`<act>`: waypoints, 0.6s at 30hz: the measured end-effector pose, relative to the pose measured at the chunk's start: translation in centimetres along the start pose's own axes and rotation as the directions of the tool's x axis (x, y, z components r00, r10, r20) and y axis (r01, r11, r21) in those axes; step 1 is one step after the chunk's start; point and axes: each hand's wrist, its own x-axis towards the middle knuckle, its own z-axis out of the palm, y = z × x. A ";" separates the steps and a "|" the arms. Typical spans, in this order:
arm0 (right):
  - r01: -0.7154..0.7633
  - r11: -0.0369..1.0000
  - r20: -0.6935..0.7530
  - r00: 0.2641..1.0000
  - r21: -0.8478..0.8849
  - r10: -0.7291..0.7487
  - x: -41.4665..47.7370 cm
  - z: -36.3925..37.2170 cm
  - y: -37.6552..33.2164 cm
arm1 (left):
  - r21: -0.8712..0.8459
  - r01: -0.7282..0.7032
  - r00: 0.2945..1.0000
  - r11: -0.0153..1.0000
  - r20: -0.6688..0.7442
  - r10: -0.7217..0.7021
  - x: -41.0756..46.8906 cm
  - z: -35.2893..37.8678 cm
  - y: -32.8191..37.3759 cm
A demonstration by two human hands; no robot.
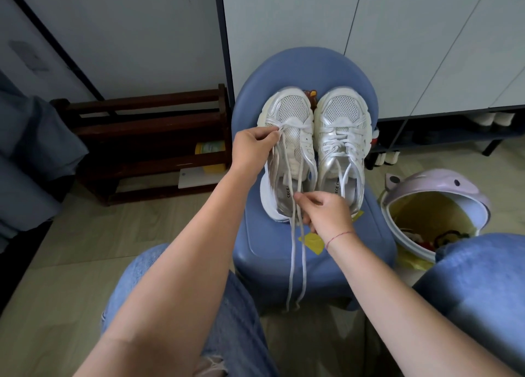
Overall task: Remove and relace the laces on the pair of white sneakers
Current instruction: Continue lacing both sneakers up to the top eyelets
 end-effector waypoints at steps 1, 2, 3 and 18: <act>-0.025 0.999 0.007 1.000 -0.024 0.025 0.3 0.0 -0.1 | -0.003 -0.001 1.000 1.000 0.000 0.001 0.0 0.0 0.0; -0.049 0.998 0.019 0.999 -0.050 0.050 0.6 -0.1 -0.3 | -0.005 0.001 1.000 1.000 0.002 -0.001 0.0 0.0 0.0; -0.071 0.994 0.040 0.996 -0.081 0.074 0.8 -0.3 -0.4 | -0.007 0.003 1.000 1.000 0.003 -0.003 0.0 -0.1 0.0; -0.194 0.981 0.274 0.942 -0.027 0.194 0.9 -0.4 -2.0 | 0.001 0.009 1.000 1.000 0.003 -0.009 0.0 -0.1 0.1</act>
